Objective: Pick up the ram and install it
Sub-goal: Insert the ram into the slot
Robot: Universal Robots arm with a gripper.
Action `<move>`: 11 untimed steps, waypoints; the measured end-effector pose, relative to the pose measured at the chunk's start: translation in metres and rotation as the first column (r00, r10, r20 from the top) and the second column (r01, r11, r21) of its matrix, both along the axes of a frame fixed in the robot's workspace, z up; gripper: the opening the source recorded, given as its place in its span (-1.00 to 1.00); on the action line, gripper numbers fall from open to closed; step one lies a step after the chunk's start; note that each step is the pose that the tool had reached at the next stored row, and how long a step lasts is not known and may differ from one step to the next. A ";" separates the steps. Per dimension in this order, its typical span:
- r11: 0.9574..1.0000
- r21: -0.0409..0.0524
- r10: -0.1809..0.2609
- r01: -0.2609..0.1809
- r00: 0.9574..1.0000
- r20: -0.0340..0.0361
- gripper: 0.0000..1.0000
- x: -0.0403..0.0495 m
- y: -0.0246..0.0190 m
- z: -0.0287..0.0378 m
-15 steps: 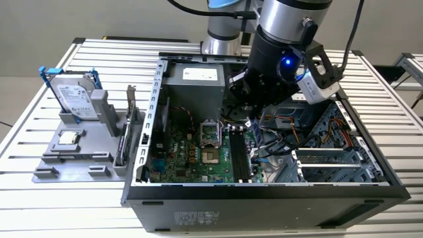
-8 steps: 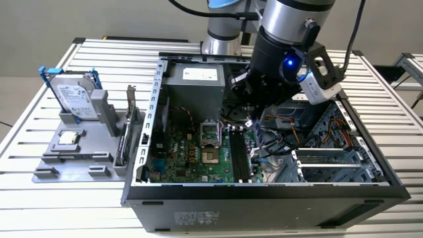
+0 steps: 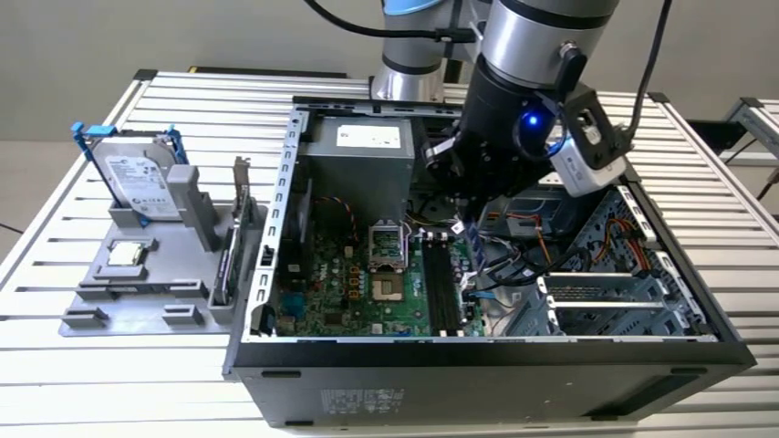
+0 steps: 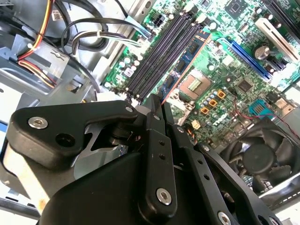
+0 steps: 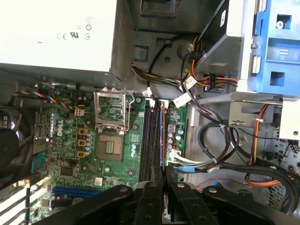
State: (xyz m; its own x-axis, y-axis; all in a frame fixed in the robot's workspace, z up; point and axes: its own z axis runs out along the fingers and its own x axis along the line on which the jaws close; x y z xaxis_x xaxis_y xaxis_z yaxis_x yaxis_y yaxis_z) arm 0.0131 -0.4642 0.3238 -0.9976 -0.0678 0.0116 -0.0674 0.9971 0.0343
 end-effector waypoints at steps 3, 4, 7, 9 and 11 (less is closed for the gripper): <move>1.000 0.002 0.000 0.000 1.000 0.000 -1.00 0.0000 0.0000 -0.0002; 1.000 0.002 0.000 0.000 1.000 0.000 -1.00 0.0000 0.0000 -0.0003; 1.000 0.003 0.000 0.000 1.000 0.000 -1.00 0.0000 0.0001 -0.0015; 1.000 0.003 0.000 0.000 1.000 0.000 -1.00 0.0000 0.0000 -0.0026; 1.000 0.003 0.000 0.000 1.000 0.000 -1.00 0.0000 0.0000 -0.0039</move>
State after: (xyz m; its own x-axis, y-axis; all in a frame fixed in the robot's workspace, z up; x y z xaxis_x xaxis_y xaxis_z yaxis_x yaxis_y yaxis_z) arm 0.0131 -0.4642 0.3199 -0.9976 -0.0677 0.0113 -0.0672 0.9971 0.0369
